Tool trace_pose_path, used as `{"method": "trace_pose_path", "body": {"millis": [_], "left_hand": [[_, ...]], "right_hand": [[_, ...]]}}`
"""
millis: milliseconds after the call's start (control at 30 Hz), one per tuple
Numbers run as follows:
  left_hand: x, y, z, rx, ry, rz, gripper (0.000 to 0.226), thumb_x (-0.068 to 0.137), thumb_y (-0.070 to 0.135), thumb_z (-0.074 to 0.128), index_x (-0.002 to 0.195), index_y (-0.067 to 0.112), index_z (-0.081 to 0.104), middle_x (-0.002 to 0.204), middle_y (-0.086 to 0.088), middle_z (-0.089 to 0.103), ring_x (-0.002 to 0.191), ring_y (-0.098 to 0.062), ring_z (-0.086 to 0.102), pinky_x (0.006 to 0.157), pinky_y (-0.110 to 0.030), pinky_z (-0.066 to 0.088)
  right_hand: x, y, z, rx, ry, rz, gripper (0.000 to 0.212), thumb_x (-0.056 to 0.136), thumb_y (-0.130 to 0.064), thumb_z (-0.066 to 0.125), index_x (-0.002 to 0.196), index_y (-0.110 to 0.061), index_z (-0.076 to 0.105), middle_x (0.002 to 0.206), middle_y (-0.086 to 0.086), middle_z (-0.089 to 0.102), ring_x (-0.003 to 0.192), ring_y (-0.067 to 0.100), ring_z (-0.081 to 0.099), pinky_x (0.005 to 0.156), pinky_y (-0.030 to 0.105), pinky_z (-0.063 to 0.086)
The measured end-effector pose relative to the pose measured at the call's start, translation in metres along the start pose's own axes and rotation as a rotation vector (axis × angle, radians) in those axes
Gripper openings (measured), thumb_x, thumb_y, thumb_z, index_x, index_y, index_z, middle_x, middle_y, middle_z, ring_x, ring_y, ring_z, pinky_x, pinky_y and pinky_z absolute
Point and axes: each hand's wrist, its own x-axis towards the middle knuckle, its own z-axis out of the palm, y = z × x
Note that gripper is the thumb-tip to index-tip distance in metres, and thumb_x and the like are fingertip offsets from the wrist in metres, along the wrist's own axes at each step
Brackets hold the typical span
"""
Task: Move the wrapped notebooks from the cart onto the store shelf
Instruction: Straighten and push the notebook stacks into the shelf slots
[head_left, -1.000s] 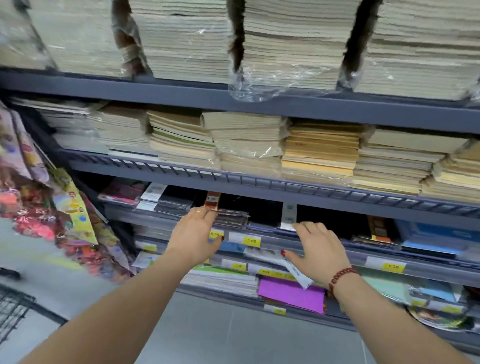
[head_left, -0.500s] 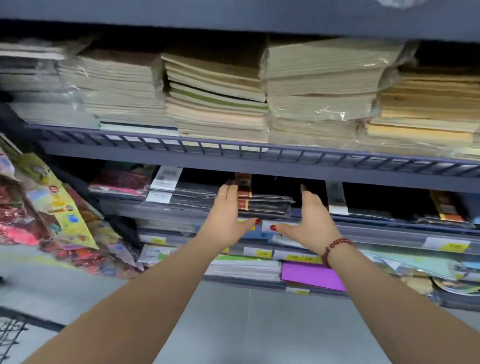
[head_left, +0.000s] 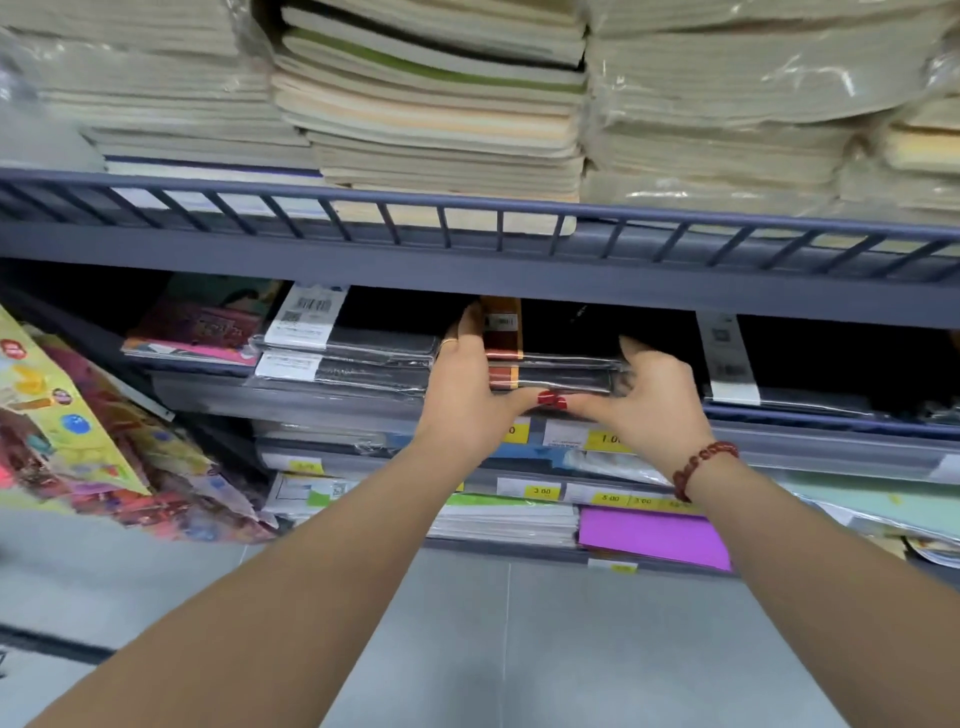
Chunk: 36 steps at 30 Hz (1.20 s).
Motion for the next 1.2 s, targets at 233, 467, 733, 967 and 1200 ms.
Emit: {"method": "trace_pose_path", "body": {"millis": [233, 467, 733, 967, 1200], "left_hand": [[0.004, -0.007, 0.002, -0.046, 0.062, 0.039, 0.097, 0.069, 0.034, 0.082, 0.146, 0.017, 0.027, 0.108, -0.008, 0.059, 0.099, -0.020, 0.053, 0.082, -0.030, 0.045], [0.011, 0.003, -0.003, 0.055, -0.014, -0.072, 0.091, 0.063, 0.043, 0.084, 0.129, 0.000, 0.039, 0.100, -0.012, 0.064, 0.093, -0.025, 0.061, 0.072, -0.031, 0.050], [0.011, 0.014, -0.006, 0.017, -0.096, -0.124, 0.095, 0.068, 0.040, 0.082, 0.138, 0.005, 0.028, 0.107, -0.005, 0.057, 0.087, -0.020, 0.052, 0.074, -0.029, 0.046], [0.012, 0.022, -0.006, 0.018, -0.140, -0.155, 0.079, 0.065, 0.041, 0.084, 0.122, 0.010, 0.040, 0.115, -0.010, 0.061, 0.101, -0.026, 0.059, 0.088, -0.039, 0.052], [0.020, 0.017, -0.003, -0.112, -0.170, -0.185, 0.096, 0.060, 0.036, 0.088, 0.136, 0.026, 0.030, 0.118, 0.002, 0.061, 0.108, -0.021, 0.058, 0.097, -0.035, 0.048]], "right_hand": [[-0.002, 0.003, 0.010, -0.015, 0.114, -0.011, 0.092, 0.066, -0.041, 0.082, 0.138, 0.001, 0.041, 0.109, 0.009, 0.064, 0.097, 0.010, 0.056, 0.087, 0.019, 0.043], [-0.007, -0.002, 0.004, -0.040, 0.050, -0.069, 0.112, 0.064, -0.048, 0.080, 0.149, -0.008, 0.019, 0.114, 0.002, 0.063, 0.104, 0.011, 0.057, 0.080, 0.017, 0.044], [0.010, -0.005, -0.006, -0.213, -0.122, 0.054, 0.067, 0.061, -0.061, 0.075, 0.103, -0.014, 0.049, 0.065, -0.006, 0.037, 0.057, 0.004, 0.037, 0.036, 0.011, 0.028], [0.013, 0.004, -0.010, -0.188, -0.128, 0.043, 0.053, 0.067, -0.042, 0.081, 0.098, -0.007, 0.056, 0.077, -0.001, 0.056, 0.067, 0.009, 0.054, 0.050, 0.022, 0.044], [0.013, 0.012, -0.011, -0.070, -0.113, 0.037, 0.043, 0.069, -0.030, 0.082, 0.098, -0.009, 0.060, 0.087, 0.002, 0.064, 0.080, 0.014, 0.062, 0.068, 0.029, 0.055]]}}
